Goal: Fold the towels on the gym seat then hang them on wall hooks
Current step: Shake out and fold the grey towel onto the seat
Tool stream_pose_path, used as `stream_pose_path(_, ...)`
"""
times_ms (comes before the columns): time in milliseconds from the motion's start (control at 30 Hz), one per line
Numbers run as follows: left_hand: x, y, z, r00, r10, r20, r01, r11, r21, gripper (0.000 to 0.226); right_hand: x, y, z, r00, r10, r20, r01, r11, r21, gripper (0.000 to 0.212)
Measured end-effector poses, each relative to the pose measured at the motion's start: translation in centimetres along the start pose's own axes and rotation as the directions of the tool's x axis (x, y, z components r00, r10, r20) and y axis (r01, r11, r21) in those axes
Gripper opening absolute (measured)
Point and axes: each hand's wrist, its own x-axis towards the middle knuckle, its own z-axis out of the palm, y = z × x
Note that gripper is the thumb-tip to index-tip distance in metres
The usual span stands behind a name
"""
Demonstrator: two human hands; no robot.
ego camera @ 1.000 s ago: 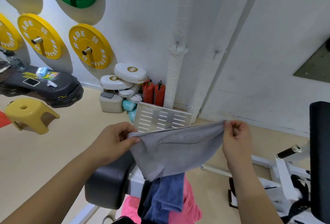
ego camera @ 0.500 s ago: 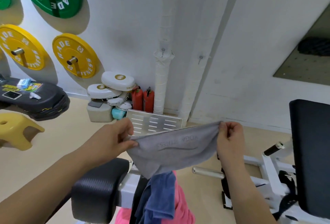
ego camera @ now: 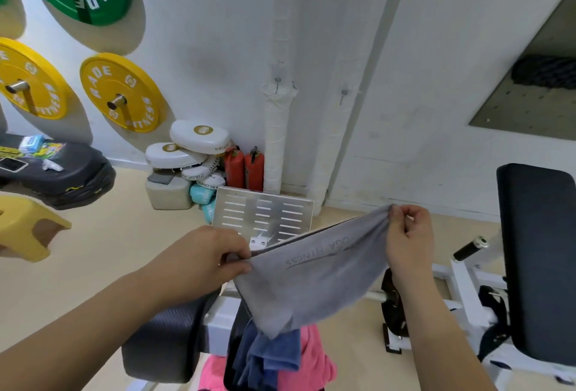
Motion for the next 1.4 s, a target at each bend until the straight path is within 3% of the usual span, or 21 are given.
stream_pose_path(133,-1.2,1.6,-0.5,0.968,-0.006,-0.25,-0.044,0.98,-0.193,0.01,-0.9,-1.9,-2.4,0.995,-0.082,-0.057,0.087,0.993,0.076,0.006)
stream_pose_path(267,-0.8,1.7,-0.5,0.93,-0.251,-0.268,0.139,0.917,-0.374,0.014,-1.4,-2.1,-2.6,0.996,-0.086,-0.021,0.087,0.993,0.078,0.008)
stream_pose_path(433,-0.6,3.0,-1.7,0.91,-0.199,-0.364,0.081,0.946,-0.314,0.016,-1.6,-2.3,-3.5,0.991,-0.12,-0.055,0.126,0.985,0.115,0.003)
stream_pose_path(567,-0.8,2.6,-2.3,0.929,-0.105,-0.356,0.038,0.981,-0.192,0.012,-2.0,-1.9,-3.7,0.994,-0.104,-0.024,0.106,0.991,0.082,0.01)
stream_pose_path(600,-0.7,2.6,-2.0,0.918,-0.106,-0.382,0.033,0.981,-0.192,0.012,-2.0,-1.8,-3.6,0.995,-0.099,-0.025,0.1,0.992,0.077,0.008)
stream_pose_path(667,-0.2,2.6,-1.5,0.873,-0.236,-0.427,0.101,0.944,-0.316,0.015,-2.1,-1.5,-3.5,0.994,-0.1,-0.031,0.102,0.992,0.07,0.006)
stream_pose_path(733,0.1,2.4,-0.7,0.837,-0.406,-0.366,0.212,0.858,-0.469,0.017,-2.4,-0.6,-3.0,0.997,-0.083,0.005,0.082,0.996,0.038,0.008)
stream_pose_path(867,1.0,1.9,0.5,0.791,-0.543,-0.282,0.298,0.745,-0.597,0.008,-2.4,0.3,-1.2,1.0,-0.017,0.013,0.016,0.998,0.053,0.008)
stream_pose_path(967,0.7,0.6,1.3,0.736,-0.647,-0.198,0.405,0.655,-0.638,0.028,-2.5,1.9,-0.5,0.984,0.143,0.108,-0.148,0.988,0.036,0.015)
stream_pose_path(1000,0.5,0.1,1.5,0.704,-0.69,-0.167,0.441,0.61,-0.659,0.031,-2.5,2.2,-0.2,0.971,0.183,0.152,-0.189,0.982,0.027,0.018)
stream_pose_path(1067,0.3,-0.9,1.9,0.625,-0.777,-0.082,0.46,0.451,-0.765,0.014,-2.7,2.3,0.4,0.949,0.246,0.199,-0.255,0.967,0.021,0.021)
stream_pose_path(1167,-0.4,-1.2,2.3,0.576,-0.817,0.03,0.426,0.269,-0.864,0.011,-3.6,2.1,0.8,0.938,0.265,0.223,-0.287,0.955,0.076,0.02)
stream_pose_path(1400,0.1,1.3,2.4,0.534,-0.835,-0.129,0.422,0.396,-0.815,0.012,-6.0,0.8,2.0,0.964,0.201,0.176,-0.226,0.964,0.138,0.016)
